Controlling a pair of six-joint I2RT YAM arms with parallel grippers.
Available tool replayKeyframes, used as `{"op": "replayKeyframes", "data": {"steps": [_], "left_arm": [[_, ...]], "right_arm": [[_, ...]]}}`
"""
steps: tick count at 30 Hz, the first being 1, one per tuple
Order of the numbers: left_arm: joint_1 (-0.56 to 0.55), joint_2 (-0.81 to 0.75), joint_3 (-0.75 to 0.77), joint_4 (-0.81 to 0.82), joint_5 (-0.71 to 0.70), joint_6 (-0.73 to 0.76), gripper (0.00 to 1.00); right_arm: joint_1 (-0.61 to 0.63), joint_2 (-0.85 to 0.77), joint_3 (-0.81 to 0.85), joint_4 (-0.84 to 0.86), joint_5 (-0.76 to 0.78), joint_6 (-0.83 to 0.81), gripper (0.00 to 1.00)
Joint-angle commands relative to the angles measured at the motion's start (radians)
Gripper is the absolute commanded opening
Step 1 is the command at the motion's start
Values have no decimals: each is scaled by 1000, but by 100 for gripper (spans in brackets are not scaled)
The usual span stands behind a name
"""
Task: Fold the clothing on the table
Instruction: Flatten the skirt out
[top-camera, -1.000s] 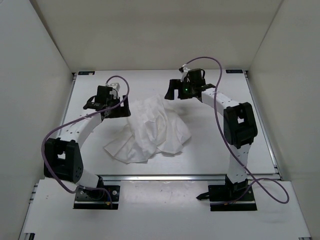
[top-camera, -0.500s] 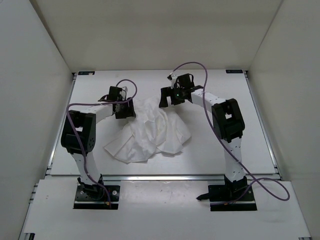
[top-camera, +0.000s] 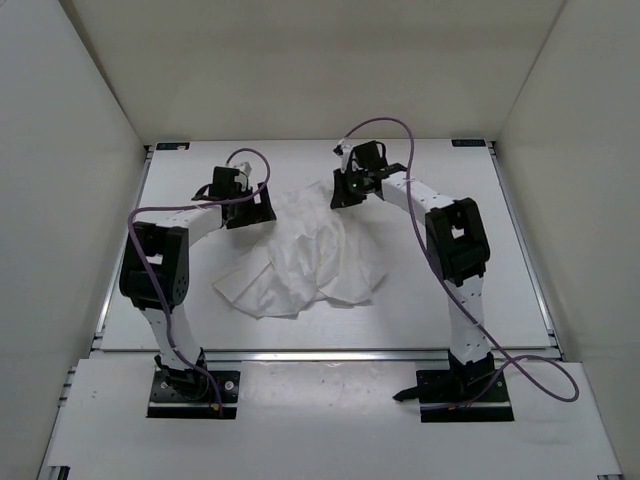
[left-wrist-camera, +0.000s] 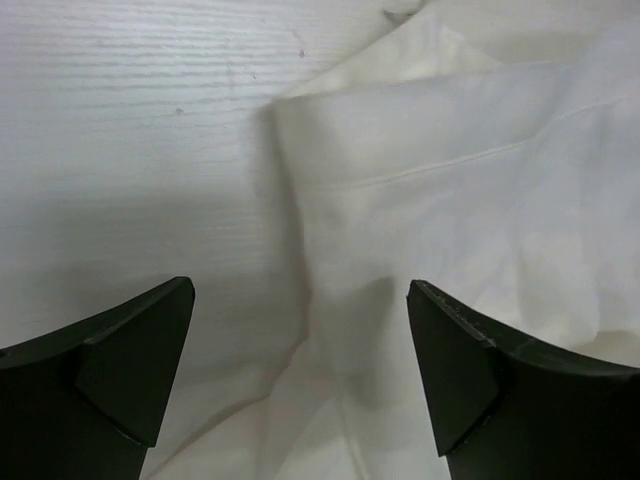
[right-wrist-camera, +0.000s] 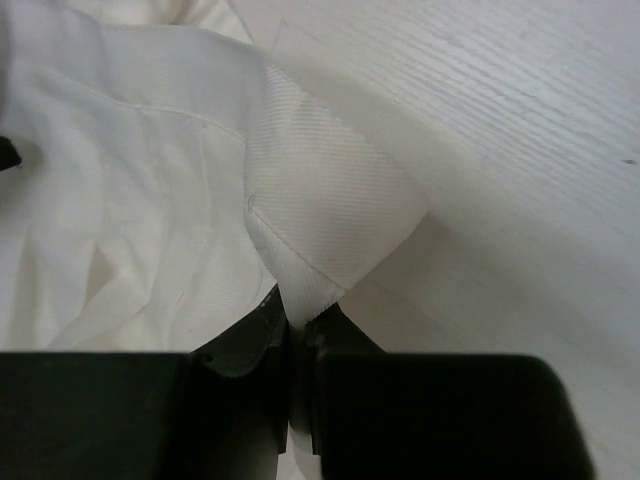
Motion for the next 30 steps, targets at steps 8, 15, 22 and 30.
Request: {"op": "replayKeyframes", "data": {"steps": [8,15,22,30], "left_arm": [[70,-36,-75,370,268,-164,98],[85,16,-124,793,491,-382,99],[176,-28,-112,798,503,-414,99],[237,-71,13,673,549,-378,98]], "right_arm": [[34,-430,53,-45,-68,-141,0],[92,-505,70,-195,-125,-131,0],[123,-450,393,-304,-235,-54,0],[208,-540,323,-100,-336,126,1]]}}
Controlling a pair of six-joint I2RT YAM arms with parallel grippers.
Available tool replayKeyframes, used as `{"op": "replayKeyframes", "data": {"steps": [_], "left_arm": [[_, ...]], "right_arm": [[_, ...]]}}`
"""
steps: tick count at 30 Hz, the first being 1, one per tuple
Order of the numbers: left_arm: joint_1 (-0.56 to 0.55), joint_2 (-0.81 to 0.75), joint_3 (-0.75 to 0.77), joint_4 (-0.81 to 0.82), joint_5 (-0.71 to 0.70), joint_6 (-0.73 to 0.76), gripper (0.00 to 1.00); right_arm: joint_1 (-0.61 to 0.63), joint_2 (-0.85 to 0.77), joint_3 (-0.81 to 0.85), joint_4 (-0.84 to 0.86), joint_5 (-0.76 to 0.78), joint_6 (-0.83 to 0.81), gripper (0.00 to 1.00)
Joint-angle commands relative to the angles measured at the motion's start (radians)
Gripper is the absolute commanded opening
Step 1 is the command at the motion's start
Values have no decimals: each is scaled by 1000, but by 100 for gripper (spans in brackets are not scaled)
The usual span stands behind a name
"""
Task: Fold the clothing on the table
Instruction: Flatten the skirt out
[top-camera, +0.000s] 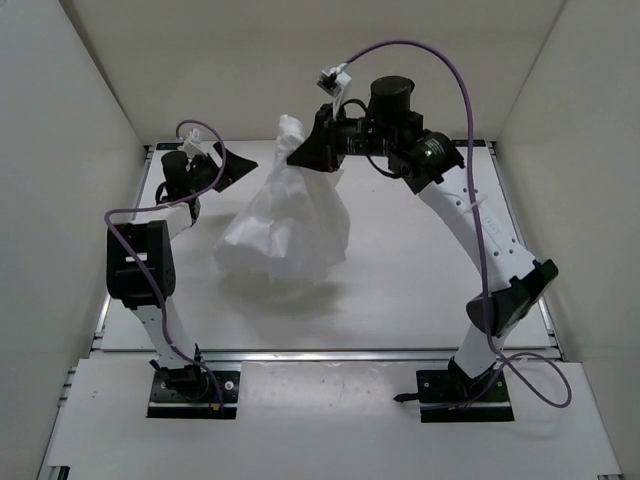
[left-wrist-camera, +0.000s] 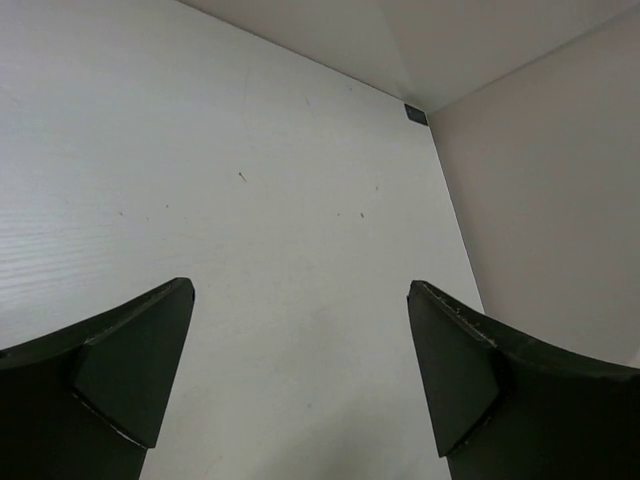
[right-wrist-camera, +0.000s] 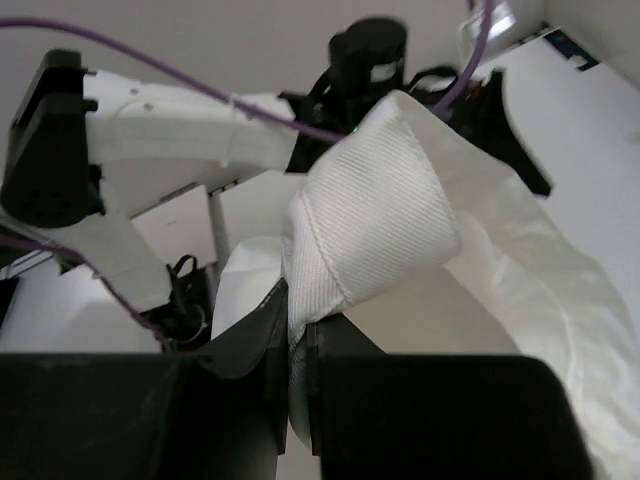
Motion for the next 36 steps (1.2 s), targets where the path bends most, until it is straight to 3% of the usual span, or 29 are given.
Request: {"op": "replayKeyframes", "data": {"steps": [1,6,10,12,13,15,17,19,23,27,30,33,36], "left_arm": [[12,-96,118,-62,50,48,99],[-2,-92,236,-278,32,192,98],[-36,-93,259,-384,4,292,99],[-68,-87,256,-426,-7,340,99],[-96,-84,243,-456,-16,378,98],[-132,-85,232,-521,-46,444,99],[-210,-73,201,-573,-101,512,99],[-275,-61,193,-630,-132,576,99],[-399,-13,198,-658,-195,644,98],[-461,36,228,-635,-284,632,98],[-476,106,264,-622,-359,609,99],[-496,143,267,-592,-323,584,97],[-521,158,265,-556,-280,558,95]], "right_arm": [[-4,-99,-152,144,-33,98,0],[-174,-272,-728,307,19,173,0],[-329,-348,-1025,308,144,164,0],[-415,-354,-1093,308,162,179,1],[-469,-354,-1132,311,159,202,7],[-546,-352,-1177,331,133,187,20],[-582,-348,-1179,320,162,172,48],[-586,-322,-1161,285,192,146,66],[-604,-280,-1139,259,271,140,84],[-628,-204,-1079,144,398,147,85],[-647,-170,-1076,125,453,153,80],[-650,-179,-1117,179,475,144,80],[-656,-158,-1124,196,473,129,73]]}}
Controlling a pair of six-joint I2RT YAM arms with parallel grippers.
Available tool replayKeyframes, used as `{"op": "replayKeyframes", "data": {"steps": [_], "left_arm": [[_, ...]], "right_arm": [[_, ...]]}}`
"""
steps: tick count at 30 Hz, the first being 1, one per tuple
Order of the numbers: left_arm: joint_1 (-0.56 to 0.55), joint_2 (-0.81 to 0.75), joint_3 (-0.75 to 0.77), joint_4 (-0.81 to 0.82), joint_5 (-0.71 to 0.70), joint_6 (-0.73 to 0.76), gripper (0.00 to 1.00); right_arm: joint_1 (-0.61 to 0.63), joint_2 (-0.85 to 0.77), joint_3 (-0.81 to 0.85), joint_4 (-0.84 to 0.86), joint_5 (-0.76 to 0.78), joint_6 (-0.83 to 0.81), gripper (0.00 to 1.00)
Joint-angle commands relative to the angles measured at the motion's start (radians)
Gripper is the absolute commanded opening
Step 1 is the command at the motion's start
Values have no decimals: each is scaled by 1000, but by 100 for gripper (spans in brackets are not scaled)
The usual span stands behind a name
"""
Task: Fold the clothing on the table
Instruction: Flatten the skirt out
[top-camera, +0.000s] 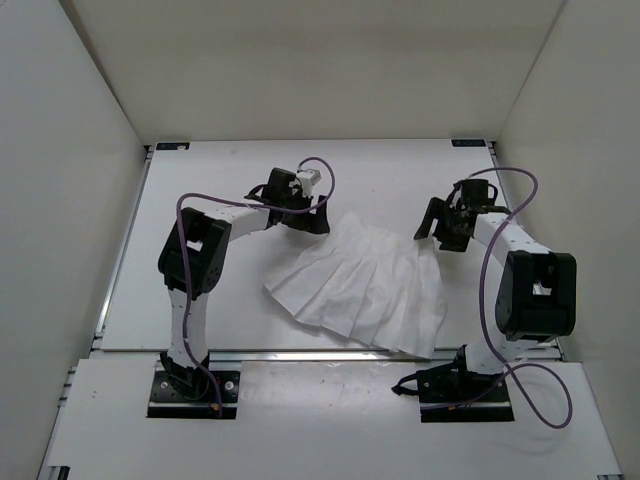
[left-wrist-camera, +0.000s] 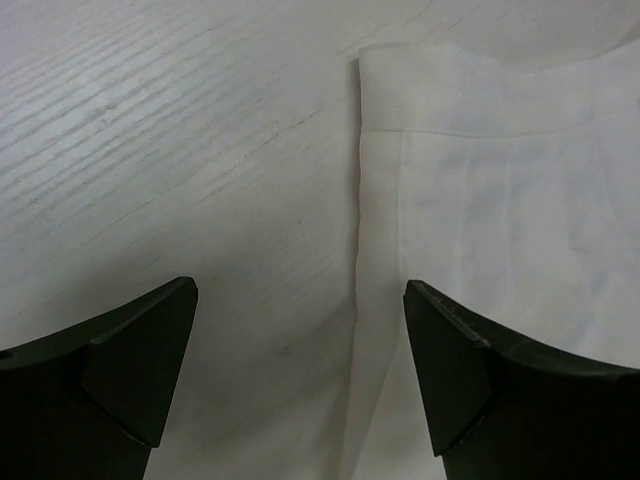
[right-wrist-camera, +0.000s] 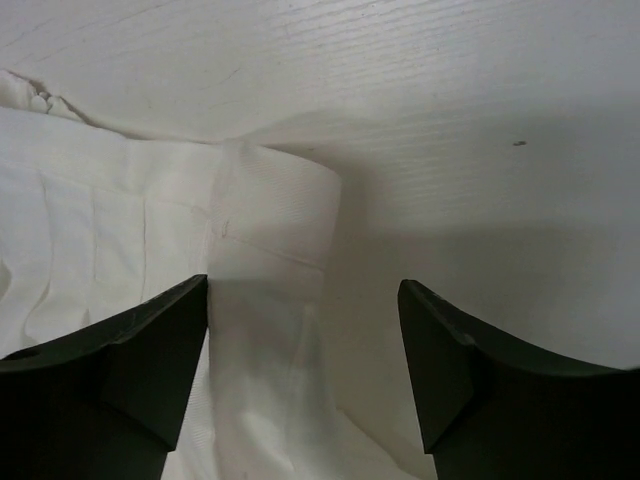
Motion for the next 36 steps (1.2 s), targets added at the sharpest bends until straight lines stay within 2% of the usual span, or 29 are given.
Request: {"op": "replayKeyframes", "data": {"steps": [1,2,6,7,8,12,13,15,17,18,19,20,21,26,31,36], "left_arm": [[-50,-7,31,60,19,-24,95],[-65,-2,37,57,24,-28,95],[-90,59,91,34,62,-42,92],[-98,67,92,28,76,-48,89],[-105,67,97,40,90,-60,88],[-133,88,112,16,53,-54,84],[-141,94,125,0,30,-53,79],[-144,102,138,-15,13,-59,71],[-145,113,137,-11,-25,-79,43],[-147,108,140,-6,-43,-92,34],[-145,99,132,0,-87,-108,10],[-148,82,125,0,-176,-119,0],[-144,70,113,-10,-271,-138,0],[-73,-82,106,-32,-535,-103,0],[75,-252,155,-29,-562,-80,0],[106,-407,234,-27,-626,12,0]], "right_arm": [[-3,17,3,32,33,-24,70],[-3,38,12,20,35,-30,67],[-8,103,41,17,6,-42,40],[-8,114,44,12,6,-42,28],[-8,118,47,15,6,-44,20],[-3,134,52,15,7,-56,3],[-3,134,57,14,6,-62,0],[-3,132,61,14,-5,-74,0],[-14,126,63,18,-22,-82,0],[-17,120,72,32,-23,-88,0],[-17,106,81,41,-42,-94,0],[-21,95,89,40,-52,-104,0],[-20,76,104,49,-66,-114,0],[-43,29,269,101,-98,-147,0],[-74,39,489,130,-249,-124,0],[-37,11,647,173,-344,-134,0]]}}
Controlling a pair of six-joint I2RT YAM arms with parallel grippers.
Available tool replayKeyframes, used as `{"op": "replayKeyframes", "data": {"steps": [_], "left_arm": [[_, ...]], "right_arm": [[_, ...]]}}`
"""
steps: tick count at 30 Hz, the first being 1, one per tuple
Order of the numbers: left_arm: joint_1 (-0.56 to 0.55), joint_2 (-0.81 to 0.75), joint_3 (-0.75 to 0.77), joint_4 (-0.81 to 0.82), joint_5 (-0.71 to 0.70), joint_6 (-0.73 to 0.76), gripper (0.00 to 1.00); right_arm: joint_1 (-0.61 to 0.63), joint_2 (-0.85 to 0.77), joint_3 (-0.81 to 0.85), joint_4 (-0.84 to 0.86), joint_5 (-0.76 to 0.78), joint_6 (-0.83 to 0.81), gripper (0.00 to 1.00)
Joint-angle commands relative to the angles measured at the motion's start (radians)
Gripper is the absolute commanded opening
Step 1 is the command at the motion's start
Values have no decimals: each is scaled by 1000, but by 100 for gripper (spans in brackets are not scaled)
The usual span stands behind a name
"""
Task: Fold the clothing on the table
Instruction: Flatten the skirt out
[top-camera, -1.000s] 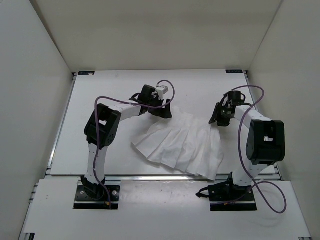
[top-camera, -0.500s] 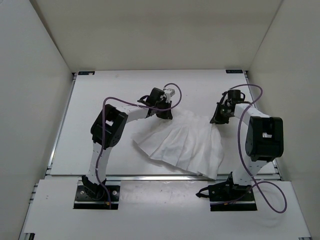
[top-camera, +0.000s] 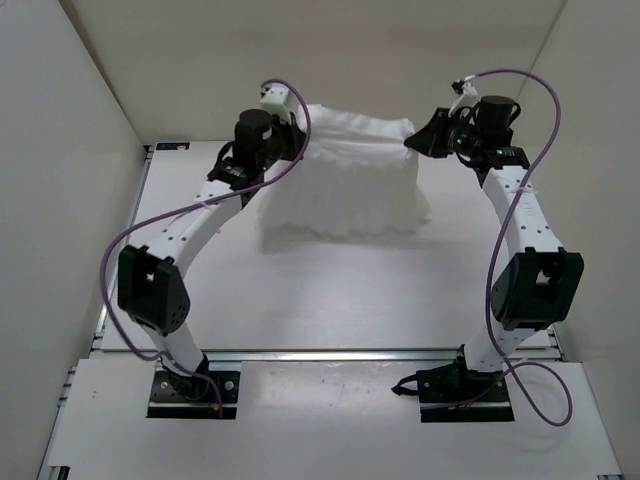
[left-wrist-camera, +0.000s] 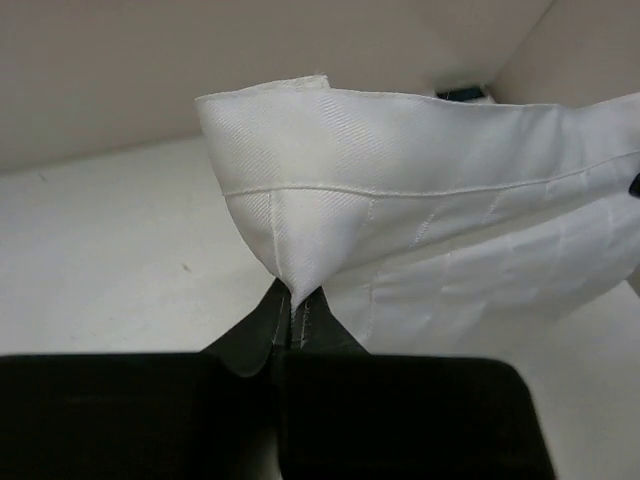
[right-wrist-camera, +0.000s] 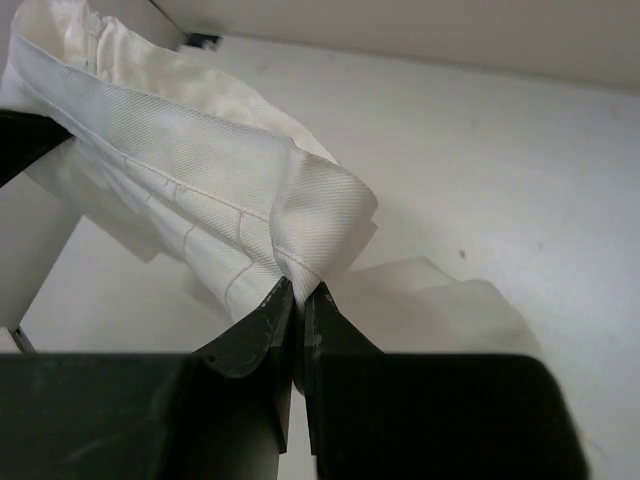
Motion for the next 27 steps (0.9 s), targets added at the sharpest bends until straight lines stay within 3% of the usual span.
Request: {"op": "replayKeyframes", "data": {"steps": [1,7,10,12,16,20,24,27], "left_arm": [[119,-123,35,-66,-307,122,0],[131,-292,-53,-35,-291,151,0],[88,-405,-146,20,-332,181,0],[118,-473,-229,64,-323,159,0],[157,-516,-229,12,-298,109,0],[97,-595,-248,29,-344,168,0],[165,-591,-260,22,-260,116,0],[108,-641,-306,55,-260,160,0]], "right_arm": [[-56,-89,86,91,55,-49,0],[-57,-182,31,167,-14,-18,0],[-25,-293,-59,242,42,-56,0],[-17,-316,-82,240,67,-63,0],[-30,-328,-59,172,-43,-12,0],[66,-425,-50,143,130,-102,0],[-17,-402,-52,161,31,-43,0],[-13,-445,-82,206,30,-9,0]]}}
